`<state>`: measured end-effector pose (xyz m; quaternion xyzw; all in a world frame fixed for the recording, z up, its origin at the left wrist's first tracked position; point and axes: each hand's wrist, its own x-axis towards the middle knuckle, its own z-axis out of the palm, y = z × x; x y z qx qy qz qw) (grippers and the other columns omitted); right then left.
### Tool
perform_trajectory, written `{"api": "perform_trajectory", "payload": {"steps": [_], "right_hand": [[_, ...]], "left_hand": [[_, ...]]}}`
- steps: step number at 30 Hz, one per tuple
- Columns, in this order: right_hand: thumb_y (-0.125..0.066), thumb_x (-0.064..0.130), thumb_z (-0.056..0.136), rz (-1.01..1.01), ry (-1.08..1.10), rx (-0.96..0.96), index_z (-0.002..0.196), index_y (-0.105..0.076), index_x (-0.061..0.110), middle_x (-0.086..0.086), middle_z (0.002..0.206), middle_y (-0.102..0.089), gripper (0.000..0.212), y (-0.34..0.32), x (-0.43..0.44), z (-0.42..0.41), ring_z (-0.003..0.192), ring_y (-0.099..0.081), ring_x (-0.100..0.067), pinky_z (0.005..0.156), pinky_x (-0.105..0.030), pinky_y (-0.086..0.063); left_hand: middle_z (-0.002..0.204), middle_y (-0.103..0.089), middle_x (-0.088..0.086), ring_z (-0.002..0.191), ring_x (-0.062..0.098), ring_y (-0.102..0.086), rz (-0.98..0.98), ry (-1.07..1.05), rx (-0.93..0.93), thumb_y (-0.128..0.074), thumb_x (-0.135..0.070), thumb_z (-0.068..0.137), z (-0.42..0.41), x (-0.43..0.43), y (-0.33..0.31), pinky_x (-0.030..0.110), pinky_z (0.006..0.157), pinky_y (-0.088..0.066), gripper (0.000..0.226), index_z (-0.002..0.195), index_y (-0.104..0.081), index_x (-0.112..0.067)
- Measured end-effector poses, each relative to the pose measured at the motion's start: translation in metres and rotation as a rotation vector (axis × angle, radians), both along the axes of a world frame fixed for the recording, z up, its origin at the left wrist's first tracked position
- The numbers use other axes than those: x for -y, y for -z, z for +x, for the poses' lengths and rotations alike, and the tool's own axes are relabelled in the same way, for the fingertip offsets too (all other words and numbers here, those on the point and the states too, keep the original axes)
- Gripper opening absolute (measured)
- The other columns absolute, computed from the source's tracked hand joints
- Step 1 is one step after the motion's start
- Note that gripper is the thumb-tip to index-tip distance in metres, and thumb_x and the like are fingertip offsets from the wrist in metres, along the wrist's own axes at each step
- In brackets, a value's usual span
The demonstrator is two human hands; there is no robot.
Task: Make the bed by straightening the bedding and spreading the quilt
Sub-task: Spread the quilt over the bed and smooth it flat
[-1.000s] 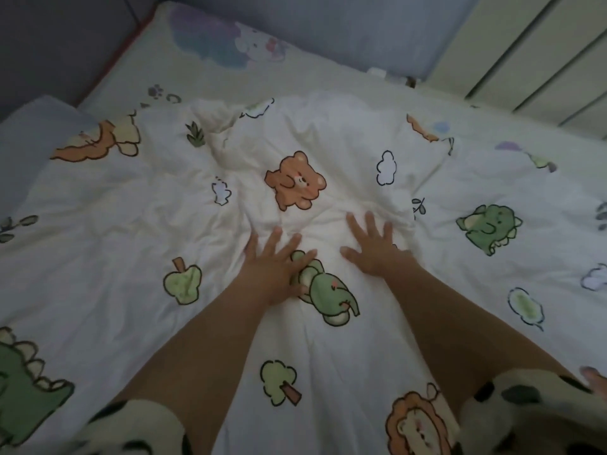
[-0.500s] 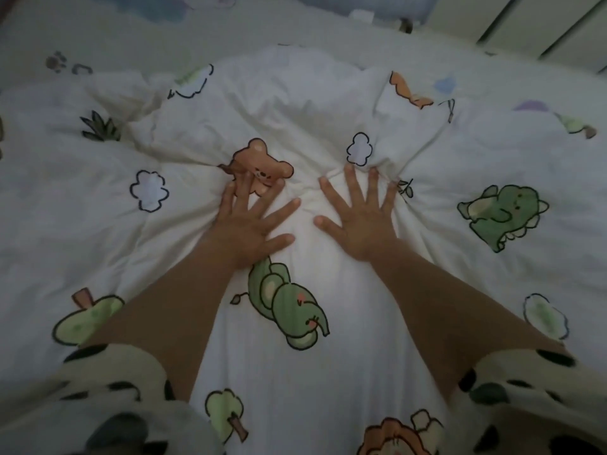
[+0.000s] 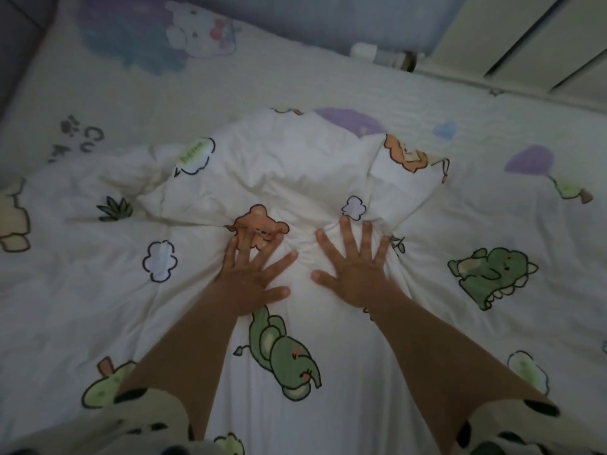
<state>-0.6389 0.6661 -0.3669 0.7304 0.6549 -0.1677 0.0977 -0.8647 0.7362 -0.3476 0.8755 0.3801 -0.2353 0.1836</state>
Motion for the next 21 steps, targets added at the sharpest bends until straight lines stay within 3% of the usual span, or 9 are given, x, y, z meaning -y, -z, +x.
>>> {"api": "perform_trajectory", "payload": {"steps": [3, 7, 12, 16, 21], "right_hand": [[-0.009, 0.085, 0.077, -0.061, -0.008, -0.012, 0.143, 0.019, 0.051, 0.002, 0.154, 0.033, 0.08, -0.002, -0.004, 0.002, 0.138, 0.034, -0.034, 0.095, -0.061, 0.034], [-0.007, 0.084, 0.075, -0.062, -0.004, -0.001, 0.144, 0.017, 0.052, 0.001, 0.155, 0.032, 0.08, 0.002, -0.004, 0.001, 0.139, 0.031, -0.037, 0.101, -0.064, 0.026], [-0.001, 0.086, 0.071, -0.086, -0.028, -0.011, 0.143, 0.019, 0.052, 0.002, 0.153, 0.035, 0.082, 0.0, -0.007, 0.005, 0.138, 0.033, -0.036, 0.097, -0.064, 0.03], [0.0, 0.086, 0.073, -0.115, -0.016, -0.021, 0.146, 0.01, 0.05, -0.001, 0.157, 0.025, 0.082, -0.004, -0.008, 0.003, 0.142, 0.024, -0.038, 0.097, -0.061, 0.033], [0.0, 0.088, 0.068, -0.177, 0.04, -0.064, 0.138, 0.026, 0.054, 0.006, 0.148, 0.043, 0.081, -0.009, -0.006, 0.0, 0.133, 0.04, -0.033, 0.1, -0.061, 0.03]], "left_hand": [[0.13, 0.056, -0.021, 0.121, 0.023, 0.051, -0.033, 0.007, -0.011, 0.001, -0.081, 0.071, 0.0, -0.002, -0.002, 0.043, 0.089, 0.042, 0.066, 0.118, 0.042, -0.062], [0.126, 0.058, -0.022, 0.119, 0.022, 0.053, -0.037, 0.012, -0.013, 0.002, -0.08, 0.07, 0.0, -0.004, -0.003, 0.043, 0.087, 0.043, 0.065, 0.116, 0.044, -0.061], [0.13, 0.056, -0.019, 0.113, 0.028, 0.059, -0.066, 0.036, -0.03, 0.015, -0.082, 0.063, 0.002, -0.006, -0.003, 0.047, 0.091, 0.04, 0.068, 0.121, 0.041, -0.058], [0.13, 0.055, -0.019, 0.112, 0.027, 0.06, -0.071, 0.038, -0.033, 0.001, -0.08, 0.071, 0.001, -0.007, 0.0, 0.047, 0.091, 0.041, 0.069, 0.125, 0.037, -0.057], [0.129, 0.057, -0.021, 0.116, 0.035, 0.057, -0.123, 0.062, -0.03, -0.01, -0.076, 0.082, -0.001, -0.007, 0.0, 0.045, 0.089, 0.044, 0.067, 0.124, 0.039, -0.058]]}}
